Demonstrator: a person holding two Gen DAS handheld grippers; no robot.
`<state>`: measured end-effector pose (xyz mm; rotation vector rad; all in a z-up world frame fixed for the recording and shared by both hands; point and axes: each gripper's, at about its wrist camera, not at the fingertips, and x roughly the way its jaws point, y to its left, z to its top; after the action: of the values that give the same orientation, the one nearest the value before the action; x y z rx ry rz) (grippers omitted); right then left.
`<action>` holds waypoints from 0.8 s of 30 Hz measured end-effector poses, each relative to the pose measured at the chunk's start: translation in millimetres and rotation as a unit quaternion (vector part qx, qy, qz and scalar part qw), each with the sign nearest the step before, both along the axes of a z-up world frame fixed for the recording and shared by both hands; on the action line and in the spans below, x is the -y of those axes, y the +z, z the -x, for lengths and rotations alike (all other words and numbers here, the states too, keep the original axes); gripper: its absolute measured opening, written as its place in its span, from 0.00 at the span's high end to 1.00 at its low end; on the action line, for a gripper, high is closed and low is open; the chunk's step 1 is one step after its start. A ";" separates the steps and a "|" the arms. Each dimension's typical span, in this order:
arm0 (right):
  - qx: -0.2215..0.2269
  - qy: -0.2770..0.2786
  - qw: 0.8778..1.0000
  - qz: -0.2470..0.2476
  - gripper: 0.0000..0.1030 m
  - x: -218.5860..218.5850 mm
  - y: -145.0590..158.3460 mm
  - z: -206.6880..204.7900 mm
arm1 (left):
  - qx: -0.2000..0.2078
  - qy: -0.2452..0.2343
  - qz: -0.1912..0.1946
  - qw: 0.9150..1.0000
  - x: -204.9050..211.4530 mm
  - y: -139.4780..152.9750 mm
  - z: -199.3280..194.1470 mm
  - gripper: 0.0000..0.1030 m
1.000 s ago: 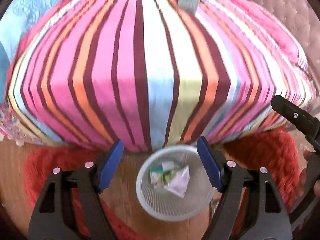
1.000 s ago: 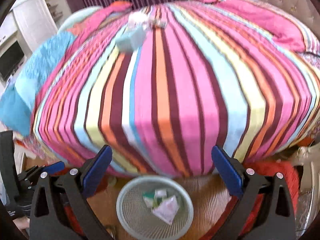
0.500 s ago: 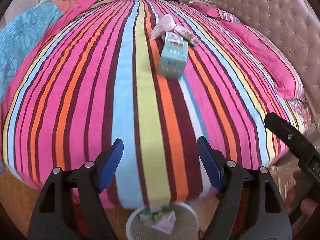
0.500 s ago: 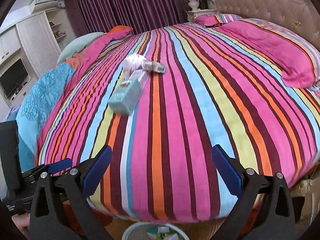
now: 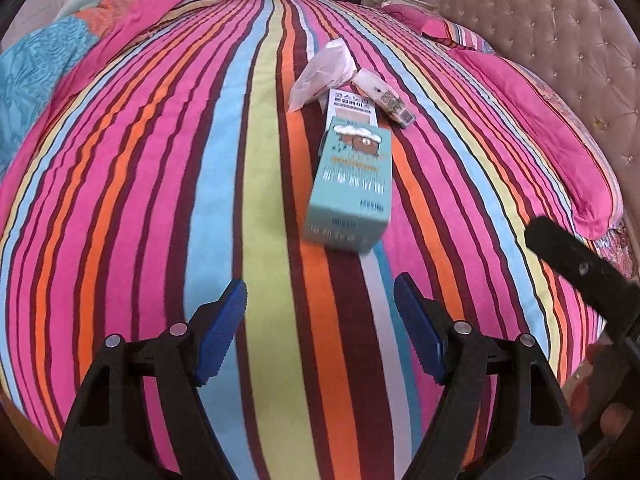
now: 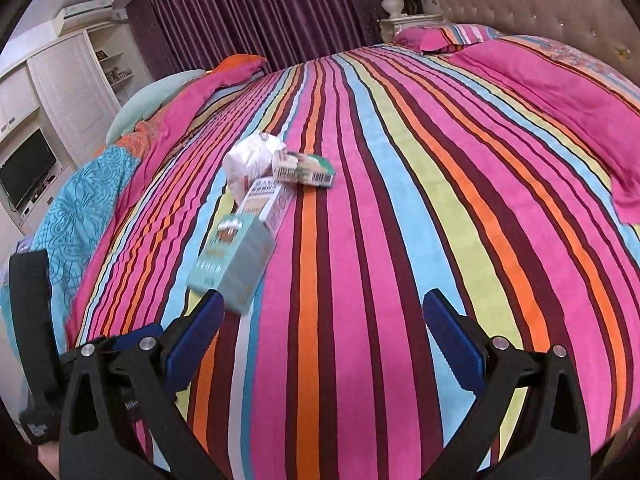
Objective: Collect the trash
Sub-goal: 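Move both tools back to the bed toward the teal mosquito-liquid box, then grasp the teal mosquito-liquid box with the left gripper while the right grasps the green tissue pack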
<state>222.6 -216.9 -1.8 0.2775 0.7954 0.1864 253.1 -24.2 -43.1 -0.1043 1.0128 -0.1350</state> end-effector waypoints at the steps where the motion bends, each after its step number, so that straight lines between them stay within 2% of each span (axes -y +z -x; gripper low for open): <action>1: 0.000 0.002 1.000 -0.002 0.08 -0.1 0.4 -6.5 | 0.000 0.000 -0.001 1.000 1.1 -0.9 -4.7 0.28; 11: -0.014 0.014 0.999 -0.028 0.08 3.5 -7.9 -51.9 | -0.010 -0.011 -0.007 1.000 13.1 -13.6 -45.9 0.28; 18: -0.013 0.025 1.000 -0.004 0.08 -11.0 -10.4 -84.3 | -0.011 -0.013 -0.002 1.000 16.0 -21.4 -65.7 0.28; 24: -0.016 0.027 0.999 -0.014 0.08 -16.8 -14.7 -115.6 | -0.007 -0.015 0.000 1.000 9.8 -24.7 -73.5 0.30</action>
<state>338.2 -200.1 -16.5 0.2869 0.8330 0.2448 326.5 -34.0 -67.8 -0.0898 1.0287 -0.1621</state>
